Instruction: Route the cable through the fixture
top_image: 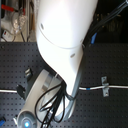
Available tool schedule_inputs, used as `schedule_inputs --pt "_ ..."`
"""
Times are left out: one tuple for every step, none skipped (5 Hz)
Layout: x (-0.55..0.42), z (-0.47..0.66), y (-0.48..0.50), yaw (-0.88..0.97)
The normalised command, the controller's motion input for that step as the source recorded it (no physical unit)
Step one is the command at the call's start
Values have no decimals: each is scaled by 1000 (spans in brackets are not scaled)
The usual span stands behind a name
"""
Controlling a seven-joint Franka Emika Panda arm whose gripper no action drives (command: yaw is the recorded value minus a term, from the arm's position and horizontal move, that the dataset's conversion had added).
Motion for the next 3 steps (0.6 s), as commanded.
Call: schedule_inputs --pt "-47 -98 -154 357" --pt "-88 -111 -213 431" --pt "-161 -246 -208 540"
